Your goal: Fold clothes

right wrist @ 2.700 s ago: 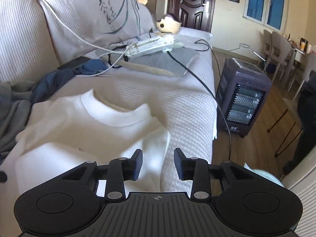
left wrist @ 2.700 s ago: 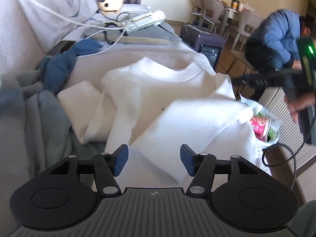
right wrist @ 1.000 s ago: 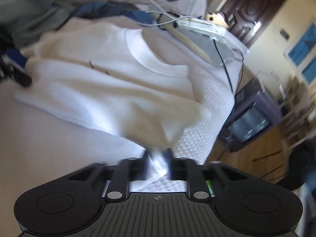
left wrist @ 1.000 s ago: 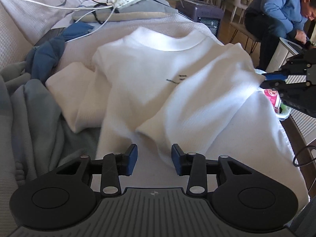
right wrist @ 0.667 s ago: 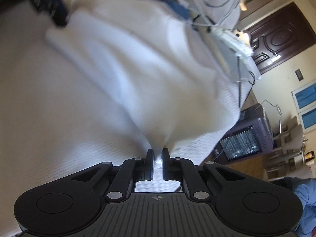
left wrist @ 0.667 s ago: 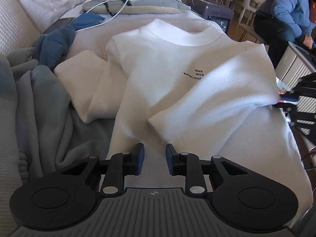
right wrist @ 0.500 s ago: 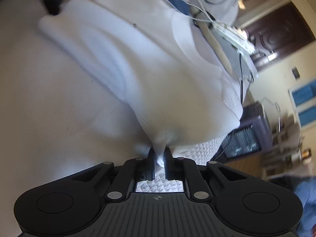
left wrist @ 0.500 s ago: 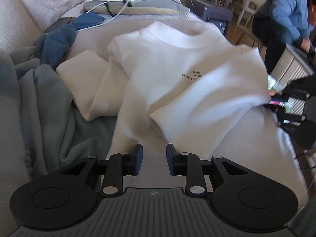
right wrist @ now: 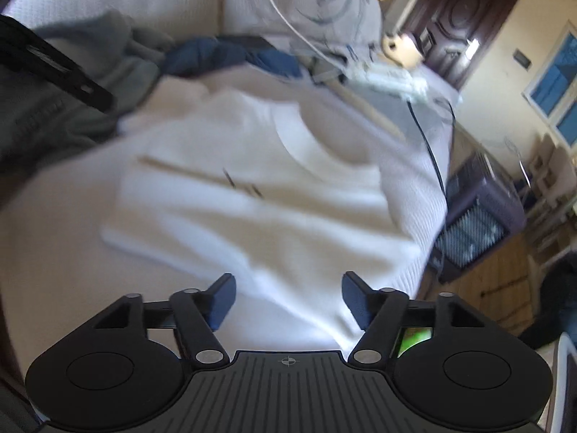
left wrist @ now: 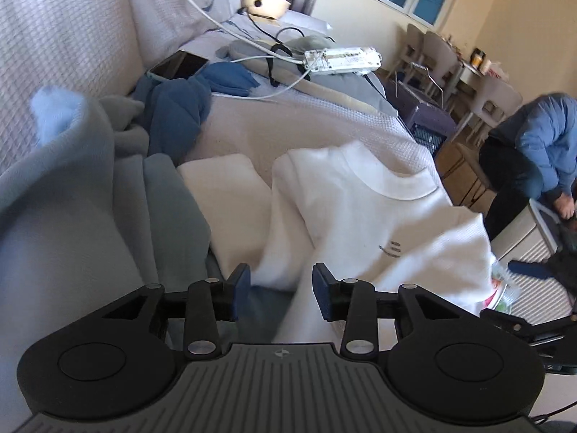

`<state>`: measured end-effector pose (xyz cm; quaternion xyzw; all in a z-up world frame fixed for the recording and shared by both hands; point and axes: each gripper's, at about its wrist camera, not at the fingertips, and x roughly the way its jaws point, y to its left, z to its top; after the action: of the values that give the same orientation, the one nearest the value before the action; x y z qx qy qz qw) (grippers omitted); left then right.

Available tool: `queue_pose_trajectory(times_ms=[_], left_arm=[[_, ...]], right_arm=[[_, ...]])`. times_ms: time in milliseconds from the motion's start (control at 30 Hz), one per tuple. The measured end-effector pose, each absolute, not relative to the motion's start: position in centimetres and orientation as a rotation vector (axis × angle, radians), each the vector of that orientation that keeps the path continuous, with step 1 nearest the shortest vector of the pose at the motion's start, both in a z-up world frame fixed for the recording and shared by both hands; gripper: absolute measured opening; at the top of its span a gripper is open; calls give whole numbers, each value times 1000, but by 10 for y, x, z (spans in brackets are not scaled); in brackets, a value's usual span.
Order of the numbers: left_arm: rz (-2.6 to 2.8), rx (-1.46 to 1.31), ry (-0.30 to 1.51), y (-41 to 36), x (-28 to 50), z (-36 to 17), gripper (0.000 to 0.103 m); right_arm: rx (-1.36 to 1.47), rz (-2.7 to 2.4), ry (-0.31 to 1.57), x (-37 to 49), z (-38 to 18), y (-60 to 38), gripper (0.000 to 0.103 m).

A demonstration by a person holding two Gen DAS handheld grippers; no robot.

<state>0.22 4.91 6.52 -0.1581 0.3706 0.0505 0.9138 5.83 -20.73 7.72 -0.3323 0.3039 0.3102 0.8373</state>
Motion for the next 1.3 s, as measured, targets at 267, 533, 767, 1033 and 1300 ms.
queue_pose_trajectory(times_ms=[267, 533, 767, 1033, 1300], left_arm=[[64, -59, 902, 37, 46, 34, 24], [23, -73, 939, 54, 63, 62, 7], [99, 7, 822, 85, 48, 149, 7], [-8, -12, 772, 64, 47, 207, 7], [-340, -15, 777, -42, 67, 193, 6]], right_arm=[[-755, 705, 742, 57, 46, -162, 70], [-663, 647, 856, 70, 13, -166, 79], [-654, 641, 855, 72, 11, -168, 84], [-633, 639, 850, 75, 9, -166, 88], [-605, 639, 843, 76, 9, -167, 92]])
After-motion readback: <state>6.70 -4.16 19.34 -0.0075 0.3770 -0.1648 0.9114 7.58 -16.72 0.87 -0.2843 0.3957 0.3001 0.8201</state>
